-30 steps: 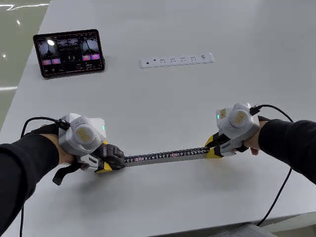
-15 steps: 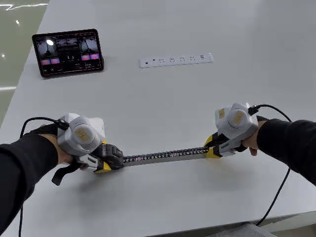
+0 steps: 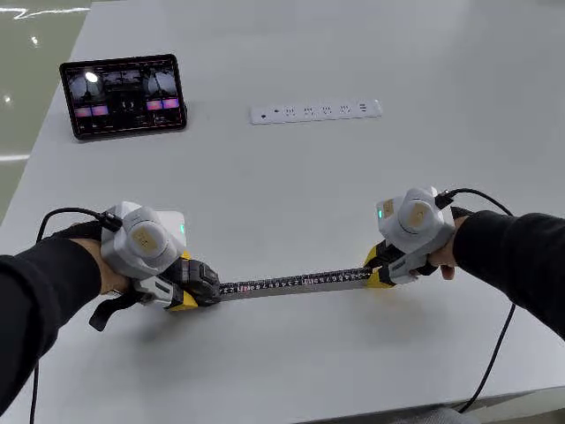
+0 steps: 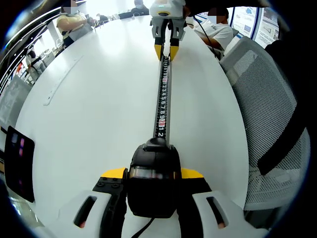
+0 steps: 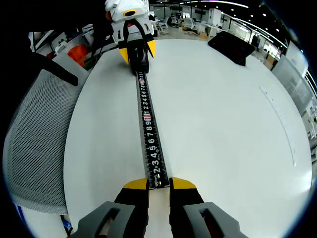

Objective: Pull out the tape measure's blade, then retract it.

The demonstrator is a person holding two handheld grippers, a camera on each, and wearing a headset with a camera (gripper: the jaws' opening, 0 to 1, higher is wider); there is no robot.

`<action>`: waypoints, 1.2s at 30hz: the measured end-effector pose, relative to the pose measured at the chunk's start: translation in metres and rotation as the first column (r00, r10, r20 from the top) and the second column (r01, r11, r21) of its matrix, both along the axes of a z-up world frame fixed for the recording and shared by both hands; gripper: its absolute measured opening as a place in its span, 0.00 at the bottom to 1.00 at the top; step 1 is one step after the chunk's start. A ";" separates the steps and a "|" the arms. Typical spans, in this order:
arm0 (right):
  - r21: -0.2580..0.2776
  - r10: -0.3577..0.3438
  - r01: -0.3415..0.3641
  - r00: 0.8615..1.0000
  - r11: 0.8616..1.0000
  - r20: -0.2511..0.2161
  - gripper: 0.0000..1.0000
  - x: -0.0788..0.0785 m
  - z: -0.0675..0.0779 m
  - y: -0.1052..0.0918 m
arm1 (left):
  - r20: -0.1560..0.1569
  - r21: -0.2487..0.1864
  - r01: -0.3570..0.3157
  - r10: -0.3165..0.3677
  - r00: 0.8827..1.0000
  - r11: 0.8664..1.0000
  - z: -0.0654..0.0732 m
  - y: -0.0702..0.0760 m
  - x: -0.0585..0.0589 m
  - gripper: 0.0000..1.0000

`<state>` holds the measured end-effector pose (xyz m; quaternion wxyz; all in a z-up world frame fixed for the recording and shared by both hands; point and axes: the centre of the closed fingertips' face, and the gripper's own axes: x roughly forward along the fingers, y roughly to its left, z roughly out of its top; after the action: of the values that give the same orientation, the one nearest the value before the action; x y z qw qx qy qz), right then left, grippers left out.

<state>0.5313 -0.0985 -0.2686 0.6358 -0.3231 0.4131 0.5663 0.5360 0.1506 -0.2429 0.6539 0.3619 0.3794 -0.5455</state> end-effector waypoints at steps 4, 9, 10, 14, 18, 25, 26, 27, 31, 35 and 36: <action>-0.010 0.016 -0.016 1.000 1.000 0.011 0.12 -0.001 0.000 0.000 | 0.008 0.009 0.014 -0.014 1.000 1.000 0.000 0.000 -0.001 0.34; -0.036 0.047 -0.046 0.999 0.998 0.027 0.12 -0.002 -0.001 0.000 | 0.003 0.012 0.017 -0.017 1.000 1.000 0.001 0.000 -0.001 0.34; -0.038 0.049 -0.048 0.998 0.998 0.026 0.12 -0.002 -0.001 0.000 | 0.002 0.013 0.019 -0.019 1.000 1.000 0.001 0.000 -0.001 0.34; -0.044 0.049 -0.048 0.998 0.998 0.029 0.14 -0.001 0.000 0.001 | -0.002 0.013 0.019 -0.019 1.000 1.000 0.004 0.001 -0.001 0.34; -0.048 0.058 -0.056 0.998 0.997 0.030 0.16 0.000 0.000 0.001 | -0.021 0.008 0.000 0.000 1.000 1.000 0.007 0.005 -0.001 0.34; -0.049 0.052 -0.050 0.998 0.998 0.035 0.19 -0.004 0.006 -0.004 | -0.026 -0.046 -0.067 0.066 0.997 0.997 0.014 0.005 0.005 0.41; -0.044 0.047 -0.045 0.998 0.998 0.039 0.20 -0.004 0.007 -0.004 | -0.024 -0.049 -0.071 0.069 0.997 0.996 0.015 0.005 0.005 0.41; -0.038 0.040 -0.038 0.998 0.999 0.043 0.21 -0.005 0.009 -0.005 | -0.022 -0.059 -0.082 0.081 0.996 0.995 0.016 0.005 0.006 0.42; 0.001 -0.008 0.008 0.999 1.000 0.053 0.24 -0.007 0.015 -0.004 | -0.026 -0.082 -0.112 0.110 0.994 0.990 0.020 0.003 0.004 0.48; 0.026 -0.056 0.055 0.997 0.998 0.058 0.27 -0.005 0.016 -0.007 | -0.034 -0.115 -0.168 0.165 0.986 0.979 0.024 0.003 0.003 0.57; 0.030 -0.066 0.065 0.996 0.997 0.061 0.28 -0.005 0.016 -0.008 | -0.041 -0.121 -0.179 0.176 0.984 0.976 0.025 0.004 0.002 0.59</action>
<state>0.5267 -0.1064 -0.2521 0.6710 -0.3180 0.3956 0.5405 0.5379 0.1542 -0.2184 0.7154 0.2768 0.3853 -0.5129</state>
